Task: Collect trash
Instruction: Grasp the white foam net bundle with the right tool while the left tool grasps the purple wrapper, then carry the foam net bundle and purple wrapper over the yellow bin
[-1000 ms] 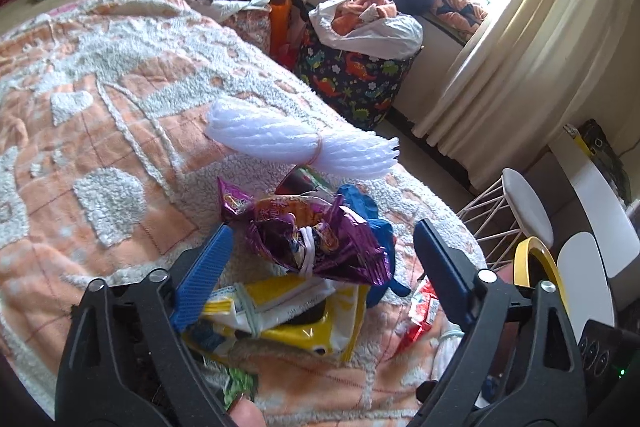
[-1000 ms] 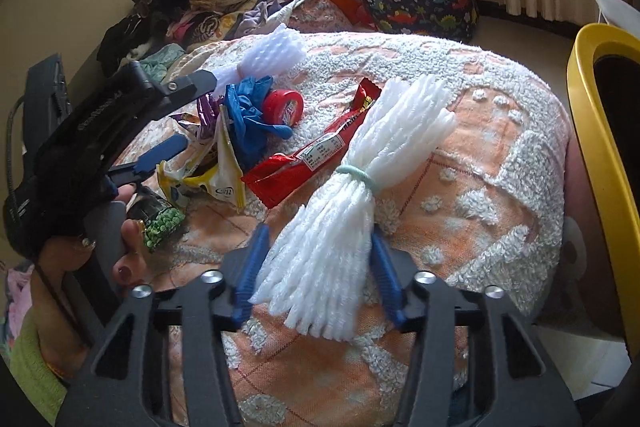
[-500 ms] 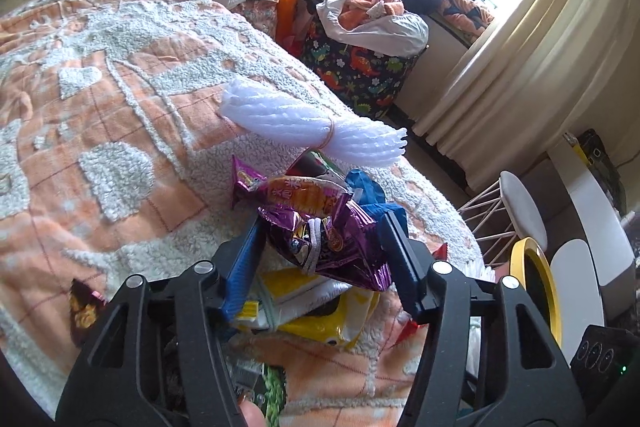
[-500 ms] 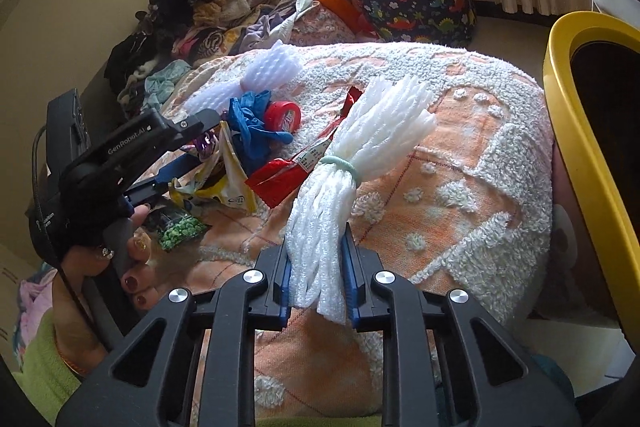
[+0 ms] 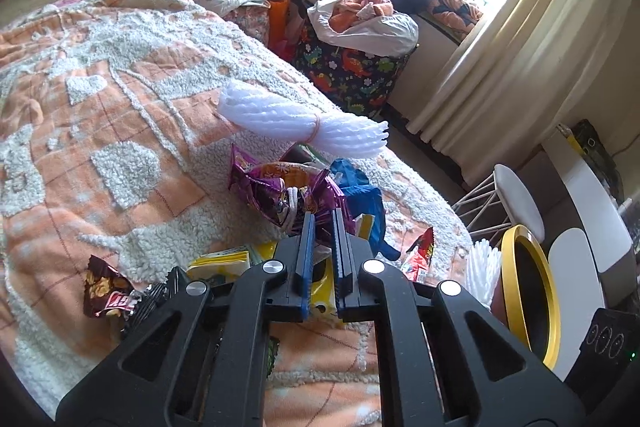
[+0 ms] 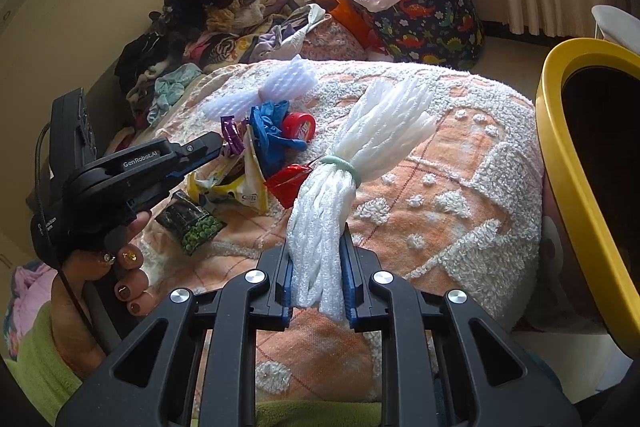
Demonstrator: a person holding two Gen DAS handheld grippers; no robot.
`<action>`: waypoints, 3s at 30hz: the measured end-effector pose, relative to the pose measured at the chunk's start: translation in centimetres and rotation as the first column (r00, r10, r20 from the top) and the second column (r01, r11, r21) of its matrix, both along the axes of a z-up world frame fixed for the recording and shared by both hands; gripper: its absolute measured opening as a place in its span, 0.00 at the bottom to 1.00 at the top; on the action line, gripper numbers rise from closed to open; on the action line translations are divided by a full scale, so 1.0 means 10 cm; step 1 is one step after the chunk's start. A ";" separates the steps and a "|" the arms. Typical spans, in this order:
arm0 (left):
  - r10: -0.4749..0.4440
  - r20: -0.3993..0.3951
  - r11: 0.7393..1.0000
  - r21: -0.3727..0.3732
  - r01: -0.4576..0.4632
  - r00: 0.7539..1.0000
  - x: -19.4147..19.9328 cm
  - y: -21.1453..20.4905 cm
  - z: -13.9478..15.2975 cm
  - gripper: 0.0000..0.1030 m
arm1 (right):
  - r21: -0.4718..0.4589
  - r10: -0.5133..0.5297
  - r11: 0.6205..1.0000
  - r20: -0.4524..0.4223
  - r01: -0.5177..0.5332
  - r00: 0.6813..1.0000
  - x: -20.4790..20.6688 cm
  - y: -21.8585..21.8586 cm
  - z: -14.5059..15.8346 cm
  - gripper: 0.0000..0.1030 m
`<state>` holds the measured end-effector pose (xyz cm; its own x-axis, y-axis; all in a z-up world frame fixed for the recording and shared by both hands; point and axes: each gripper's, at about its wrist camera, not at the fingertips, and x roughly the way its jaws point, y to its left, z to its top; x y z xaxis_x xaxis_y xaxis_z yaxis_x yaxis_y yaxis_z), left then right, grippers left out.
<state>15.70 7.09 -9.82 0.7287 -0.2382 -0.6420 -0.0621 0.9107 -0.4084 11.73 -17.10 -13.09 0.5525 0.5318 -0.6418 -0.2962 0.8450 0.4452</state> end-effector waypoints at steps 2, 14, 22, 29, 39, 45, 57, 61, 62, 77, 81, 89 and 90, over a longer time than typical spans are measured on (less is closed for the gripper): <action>0.011 0.021 1.000 0.012 -0.011 1.000 -0.03 -0.01 0.05 0.20 | -0.004 -0.003 1.000 0.017 0.003 1.000 -0.05 -0.01 0.04 0.18; 0.067 -0.016 0.994 0.086 -0.065 0.998 0.22 -0.01 -0.01 0.66 | -0.066 -0.018 0.997 0.168 0.030 0.986 -0.22 -0.18 0.38 0.18; 0.070 -0.056 0.996 0.065 -0.067 0.996 0.31 0.02 -0.12 0.39 | -0.069 -0.039 0.996 0.232 0.057 0.972 -0.29 -0.38 0.58 0.18; 0.057 -0.015 0.996 0.069 -0.056 0.998 0.16 -0.02 0.03 0.21 | -0.050 -0.060 0.996 0.249 0.075 0.966 -0.31 -0.49 0.66 0.18; -0.013 0.069 0.998 0.057 0.009 0.998 -0.03 -0.29 0.35 0.20 | -0.027 -0.091 0.994 0.265 0.102 0.960 -0.26 -0.69 0.70 0.18; -0.070 0.091 0.996 0.053 0.066 0.993 -0.06 -0.51 0.46 0.20 | -0.017 -0.132 0.990 0.273 0.142 0.953 -0.25 -0.84 0.73 0.18; -0.176 0.100 0.983 0.078 0.168 0.979 -0.06 -1.01 0.54 0.20 | -0.006 -0.243 0.967 0.282 0.255 0.928 -0.23 -1.23 0.75 0.18; -0.206 0.098 0.978 0.057 0.201 0.974 -0.06 -1.15 0.56 0.20 | -0.016 -0.286 0.953 0.269 0.301 0.920 -0.20 -1.39 0.72 0.18; -0.214 0.099 0.976 0.058 0.209 0.972 -0.07 -1.18 0.56 0.20 | -0.013 -0.298 0.950 0.263 0.312 0.918 -0.19 -1.44 0.70 0.18; -0.354 0.097 0.934 0.100 0.344 0.930 -0.15 -1.84 0.53 0.20 | 0.020 -0.404 0.912 0.214 0.409 0.890 -0.13 -1.97 0.60 0.18; -0.388 0.097 0.919 0.112 0.378 0.916 -0.18 -1.99 0.51 0.20 | 0.025 -0.421 0.904 0.214 0.426 0.881 -0.12 -2.08 0.59 0.18; -0.457 0.076 0.886 0.132 0.445 0.886 -0.22 -2.27 0.39 0.20 | 0.017 -0.409 0.910 0.193 0.414 0.892 -0.10 -2.24 0.54 0.18; -0.467 0.072 0.880 0.133 0.455 0.881 -0.22 -2.30 0.37 0.20 | 0.014 -0.408 0.911 0.188 0.413 0.894 -0.09 -2.25 0.53 0.18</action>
